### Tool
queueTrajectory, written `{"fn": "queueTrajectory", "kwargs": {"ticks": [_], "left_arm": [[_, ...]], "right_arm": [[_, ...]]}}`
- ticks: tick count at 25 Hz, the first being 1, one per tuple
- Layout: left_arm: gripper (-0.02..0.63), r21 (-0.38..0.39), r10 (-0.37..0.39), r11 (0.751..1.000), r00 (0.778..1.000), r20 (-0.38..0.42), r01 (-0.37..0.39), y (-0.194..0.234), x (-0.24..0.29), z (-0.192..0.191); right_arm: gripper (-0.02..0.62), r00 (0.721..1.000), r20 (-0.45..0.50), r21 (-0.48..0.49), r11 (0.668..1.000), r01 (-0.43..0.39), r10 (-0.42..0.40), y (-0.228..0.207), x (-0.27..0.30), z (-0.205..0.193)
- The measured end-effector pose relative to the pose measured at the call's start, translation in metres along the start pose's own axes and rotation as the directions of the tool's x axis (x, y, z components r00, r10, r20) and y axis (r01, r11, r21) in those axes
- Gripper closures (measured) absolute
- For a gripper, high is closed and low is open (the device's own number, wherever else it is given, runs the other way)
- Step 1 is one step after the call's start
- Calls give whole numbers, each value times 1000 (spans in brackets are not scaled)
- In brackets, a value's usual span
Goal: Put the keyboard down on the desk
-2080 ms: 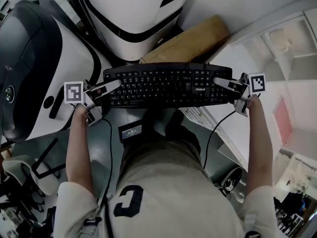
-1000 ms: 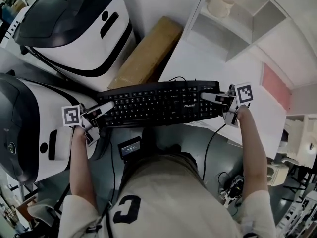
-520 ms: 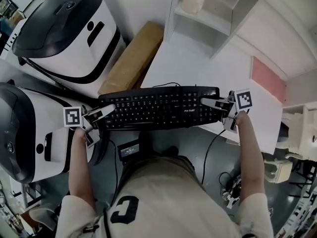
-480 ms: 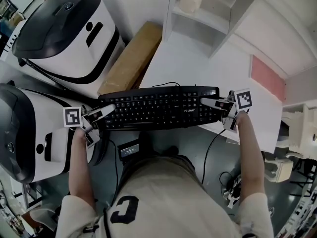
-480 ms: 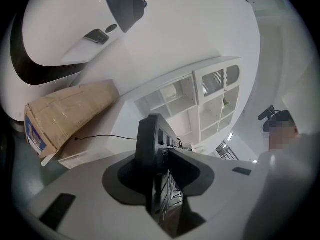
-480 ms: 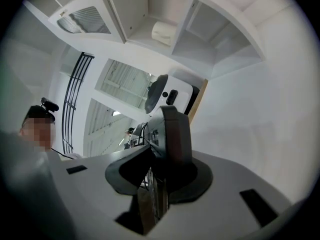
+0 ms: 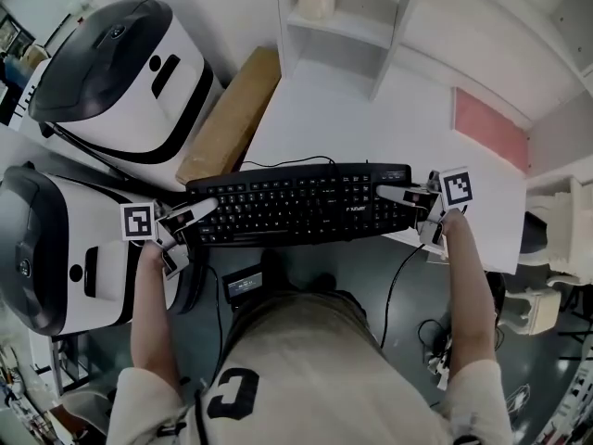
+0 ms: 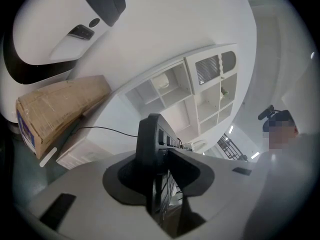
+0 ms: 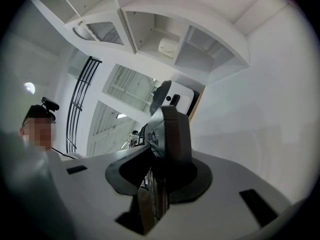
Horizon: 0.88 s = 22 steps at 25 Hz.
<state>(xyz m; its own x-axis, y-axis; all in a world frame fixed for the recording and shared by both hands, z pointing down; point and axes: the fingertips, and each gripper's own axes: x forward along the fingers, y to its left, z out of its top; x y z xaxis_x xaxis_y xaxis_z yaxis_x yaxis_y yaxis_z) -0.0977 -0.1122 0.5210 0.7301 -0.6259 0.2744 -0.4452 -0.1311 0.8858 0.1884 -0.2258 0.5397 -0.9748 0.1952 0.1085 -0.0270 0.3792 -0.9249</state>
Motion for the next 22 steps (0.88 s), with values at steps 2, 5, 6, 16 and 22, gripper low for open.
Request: {"fn": "queueTrajectory", "kwargs": {"ticks": [2,5,6,16,22], "left_arm": [[471,1,0,1000,1000,-2,0,-1,0,1],[471,0,8,1000,1000,-7,-8,-1,0,1],[471,1,9,1000,1000,-8,-9,-2,0,1],[471,10,-6,1000,998,-64,6,-20,35,-17],[471,38,-45,998,989,-142,51,-29,69,-14]], "right_arm": [[475,1000,2,3,1000,-1,1,-1,0,0],[474,1000,5,5,1000,-5,5,-1,1,0],[474,1000,7,5,1000,-7,7,-1,0,-1],[472,998,63,13,1000,13,-14,1,-45,-22],[472,989,141,32,998,50,-54,4,-78,-32]]}}
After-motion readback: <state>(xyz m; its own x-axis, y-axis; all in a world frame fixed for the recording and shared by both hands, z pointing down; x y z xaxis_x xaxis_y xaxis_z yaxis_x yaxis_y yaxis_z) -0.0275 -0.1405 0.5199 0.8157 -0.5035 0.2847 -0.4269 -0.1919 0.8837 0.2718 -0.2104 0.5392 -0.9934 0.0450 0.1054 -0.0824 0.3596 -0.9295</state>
